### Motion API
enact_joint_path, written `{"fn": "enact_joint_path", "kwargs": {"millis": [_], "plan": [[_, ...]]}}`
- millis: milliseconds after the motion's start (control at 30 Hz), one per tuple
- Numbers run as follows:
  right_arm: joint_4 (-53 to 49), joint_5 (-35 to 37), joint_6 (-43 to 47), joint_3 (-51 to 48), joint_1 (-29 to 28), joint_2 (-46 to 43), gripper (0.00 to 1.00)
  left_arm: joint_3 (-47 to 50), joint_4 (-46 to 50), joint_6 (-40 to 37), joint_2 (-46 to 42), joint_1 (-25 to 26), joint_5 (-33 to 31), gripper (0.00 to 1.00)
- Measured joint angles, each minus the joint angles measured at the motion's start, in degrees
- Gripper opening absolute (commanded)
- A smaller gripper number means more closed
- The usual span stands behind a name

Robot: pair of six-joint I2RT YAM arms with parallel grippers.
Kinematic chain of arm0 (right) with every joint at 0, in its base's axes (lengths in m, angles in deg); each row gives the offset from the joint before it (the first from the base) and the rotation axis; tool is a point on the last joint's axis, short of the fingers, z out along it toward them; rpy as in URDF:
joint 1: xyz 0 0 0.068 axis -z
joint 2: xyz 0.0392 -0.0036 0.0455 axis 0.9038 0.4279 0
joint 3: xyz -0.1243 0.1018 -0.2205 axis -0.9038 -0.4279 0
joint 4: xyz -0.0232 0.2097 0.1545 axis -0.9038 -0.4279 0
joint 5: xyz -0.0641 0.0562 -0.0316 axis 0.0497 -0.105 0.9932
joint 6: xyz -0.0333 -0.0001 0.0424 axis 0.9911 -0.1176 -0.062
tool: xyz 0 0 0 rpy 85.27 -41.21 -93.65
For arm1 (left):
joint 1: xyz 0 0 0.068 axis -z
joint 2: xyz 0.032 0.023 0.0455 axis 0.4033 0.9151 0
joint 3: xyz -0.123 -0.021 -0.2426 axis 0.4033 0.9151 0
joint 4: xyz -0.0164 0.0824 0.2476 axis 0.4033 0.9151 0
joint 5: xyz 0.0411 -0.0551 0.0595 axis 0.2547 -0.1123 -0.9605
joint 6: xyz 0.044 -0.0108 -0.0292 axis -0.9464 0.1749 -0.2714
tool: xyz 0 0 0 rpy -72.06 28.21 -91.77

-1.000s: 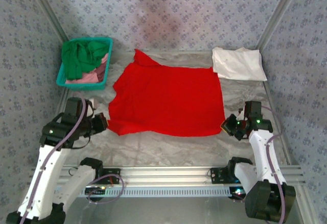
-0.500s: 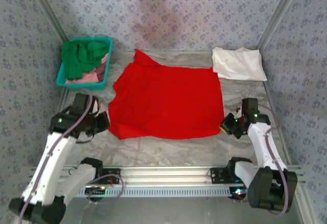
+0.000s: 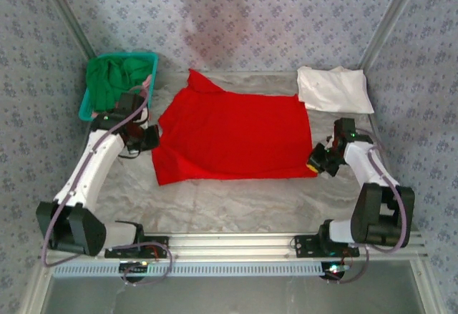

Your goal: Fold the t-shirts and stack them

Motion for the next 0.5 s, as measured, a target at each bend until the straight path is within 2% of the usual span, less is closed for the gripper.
{"fn": "enact_joint_path", "kwargs": {"millis": [233,500], "plan": [[0.37,0.39,2.03,6.54,0.00,7.52,0.09,-10.01,-0.87,-5.49,9.75,-0.13,-0.68,0.00],[0.92,0.42,2.64,7.96,0.07,12.87,0.11,-18.67,-0.15,-10.25,18.71,-0.13,-1.49,0.00]]}}
